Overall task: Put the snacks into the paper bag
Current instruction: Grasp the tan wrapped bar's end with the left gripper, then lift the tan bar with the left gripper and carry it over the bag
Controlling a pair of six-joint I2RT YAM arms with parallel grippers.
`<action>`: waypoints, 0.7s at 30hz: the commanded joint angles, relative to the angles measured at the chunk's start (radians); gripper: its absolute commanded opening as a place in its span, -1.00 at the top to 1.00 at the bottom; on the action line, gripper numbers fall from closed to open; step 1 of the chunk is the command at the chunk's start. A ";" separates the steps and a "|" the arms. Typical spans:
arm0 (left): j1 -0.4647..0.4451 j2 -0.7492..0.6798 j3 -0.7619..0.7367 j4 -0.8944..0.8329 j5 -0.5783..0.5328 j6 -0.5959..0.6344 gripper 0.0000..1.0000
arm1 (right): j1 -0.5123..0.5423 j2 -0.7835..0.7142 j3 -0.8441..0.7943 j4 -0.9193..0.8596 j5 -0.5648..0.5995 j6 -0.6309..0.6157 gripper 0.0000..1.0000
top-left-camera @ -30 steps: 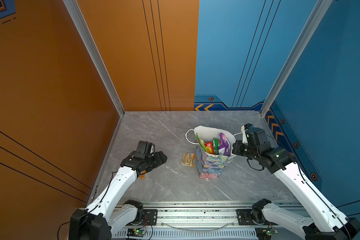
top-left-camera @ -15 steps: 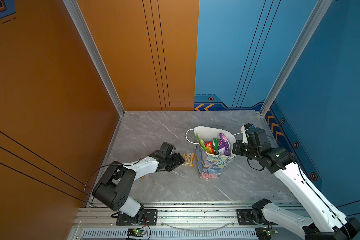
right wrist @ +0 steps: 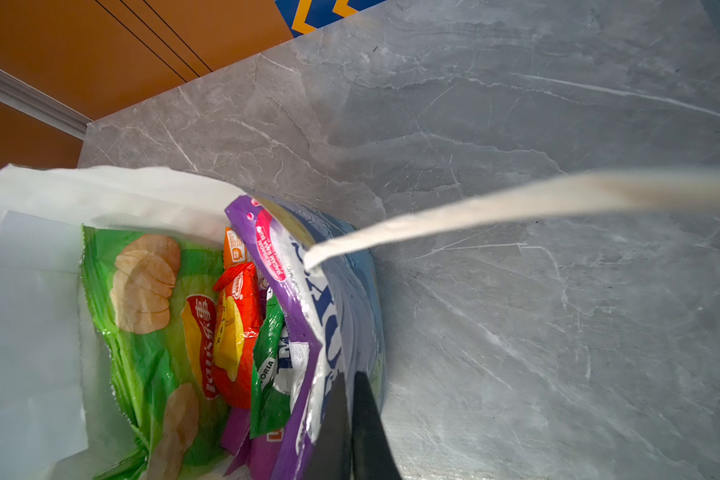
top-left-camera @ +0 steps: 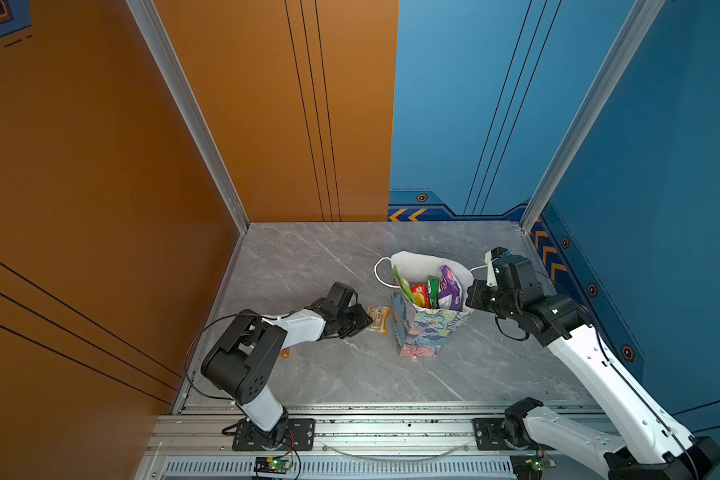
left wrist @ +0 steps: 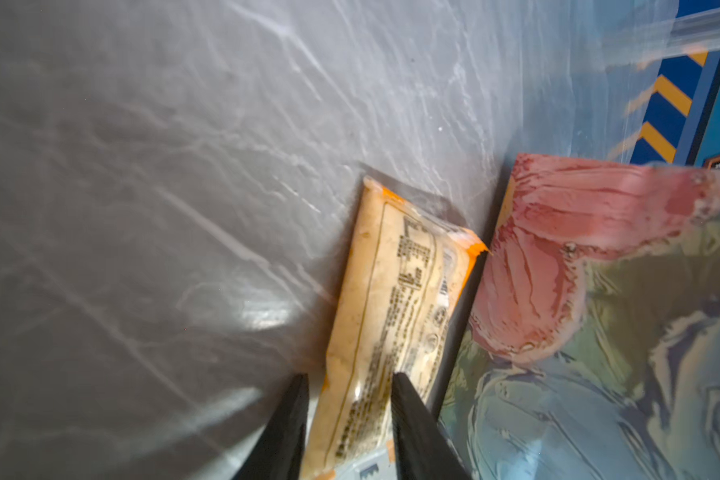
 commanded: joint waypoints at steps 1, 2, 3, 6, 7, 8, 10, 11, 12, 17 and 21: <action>0.003 0.012 0.011 -0.040 -0.007 0.011 0.55 | -0.007 -0.023 -0.012 0.026 -0.002 -0.013 1.00; 0.002 0.013 0.011 -0.041 -0.007 0.013 0.59 | -0.008 -0.023 -0.012 0.026 -0.004 -0.013 1.00; 0.004 0.011 0.009 -0.044 -0.008 0.015 0.64 | -0.008 -0.023 -0.011 0.026 -0.006 -0.013 1.00; 0.006 0.006 0.006 -0.050 -0.012 0.017 0.81 | -0.008 -0.023 -0.012 0.026 -0.006 -0.012 1.00; 0.007 0.001 0.002 -0.052 -0.014 0.018 0.85 | -0.008 -0.022 -0.011 0.026 -0.006 -0.012 1.00; 0.007 -0.004 0.000 -0.053 -0.017 0.019 0.88 | -0.008 -0.023 -0.010 0.027 -0.006 -0.011 1.00; 0.007 -0.017 -0.007 -0.056 -0.023 0.022 0.97 | -0.008 -0.023 -0.010 0.026 -0.007 -0.010 1.00; 0.007 -0.023 -0.011 -0.057 -0.026 0.024 0.99 | -0.008 -0.023 -0.010 0.027 -0.007 -0.010 1.00; 0.007 -0.032 -0.016 -0.057 -0.031 0.026 1.00 | -0.008 -0.023 -0.011 0.026 -0.007 -0.009 1.00; 0.009 -0.085 -0.054 -0.069 -0.063 0.034 1.00 | -0.008 -0.023 -0.011 0.026 -0.006 -0.007 1.00; 0.016 -0.154 -0.087 -0.078 -0.103 0.043 1.00 | -0.008 -0.023 -0.011 0.026 -0.007 -0.006 1.00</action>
